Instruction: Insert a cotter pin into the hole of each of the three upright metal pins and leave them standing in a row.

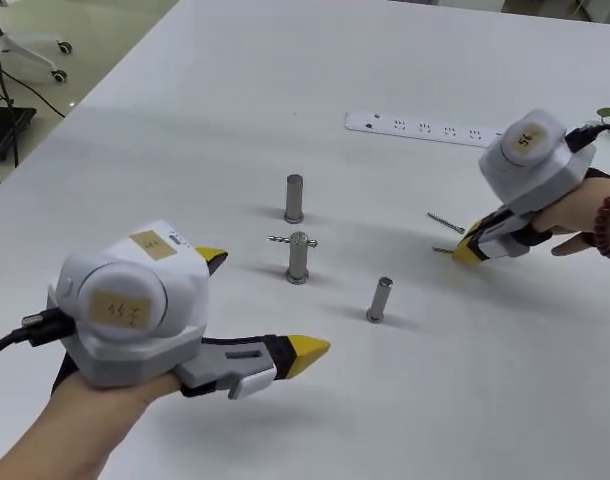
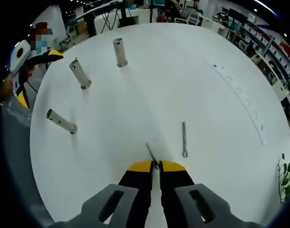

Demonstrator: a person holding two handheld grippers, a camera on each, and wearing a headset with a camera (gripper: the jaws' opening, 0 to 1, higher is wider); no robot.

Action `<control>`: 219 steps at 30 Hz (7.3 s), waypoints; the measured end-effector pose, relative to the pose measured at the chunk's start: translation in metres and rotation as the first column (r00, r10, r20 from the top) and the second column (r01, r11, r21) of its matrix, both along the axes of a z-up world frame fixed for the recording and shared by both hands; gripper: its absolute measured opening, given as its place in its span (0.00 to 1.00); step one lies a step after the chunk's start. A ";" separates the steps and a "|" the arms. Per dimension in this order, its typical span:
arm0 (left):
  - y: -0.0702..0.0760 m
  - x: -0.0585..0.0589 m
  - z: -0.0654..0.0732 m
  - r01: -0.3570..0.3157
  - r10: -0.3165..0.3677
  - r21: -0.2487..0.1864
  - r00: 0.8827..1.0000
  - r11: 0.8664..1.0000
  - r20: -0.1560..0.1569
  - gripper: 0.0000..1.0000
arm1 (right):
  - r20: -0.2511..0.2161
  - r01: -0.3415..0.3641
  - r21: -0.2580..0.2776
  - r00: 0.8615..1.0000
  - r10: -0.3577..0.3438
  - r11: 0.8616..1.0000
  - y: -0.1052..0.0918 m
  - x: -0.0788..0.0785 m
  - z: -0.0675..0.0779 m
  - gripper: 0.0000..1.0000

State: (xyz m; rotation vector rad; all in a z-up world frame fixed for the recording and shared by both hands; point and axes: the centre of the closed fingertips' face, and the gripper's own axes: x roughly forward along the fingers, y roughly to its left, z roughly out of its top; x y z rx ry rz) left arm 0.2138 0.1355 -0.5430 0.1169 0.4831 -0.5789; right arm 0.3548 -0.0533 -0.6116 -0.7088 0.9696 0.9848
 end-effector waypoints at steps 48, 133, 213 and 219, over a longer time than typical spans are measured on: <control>-0.054 0.009 0.027 0.149 -0.152 -0.080 0.988 0.986 -0.032 0.48 | 0.207 -0.246 0.082 0.952 0.225 0.966 0.025 -0.076 0.062 0.00; -0.092 -0.013 0.036 0.284 -0.318 -0.289 0.945 0.914 -0.079 0.00 | 0.209 -0.439 0.309 0.897 0.390 0.844 0.094 -0.154 0.095 0.00; -0.095 0.028 -0.020 0.142 -0.141 -0.045 0.990 0.989 0.024 0.17 | 0.095 -0.419 0.039 0.905 0.414 0.907 0.053 -0.112 0.049 0.00; -0.097 0.034 -0.029 0.133 -0.133 -0.028 0.991 0.991 0.005 0.17 | 0.096 -0.415 0.036 0.907 0.410 0.909 0.053 -0.110 0.046 0.00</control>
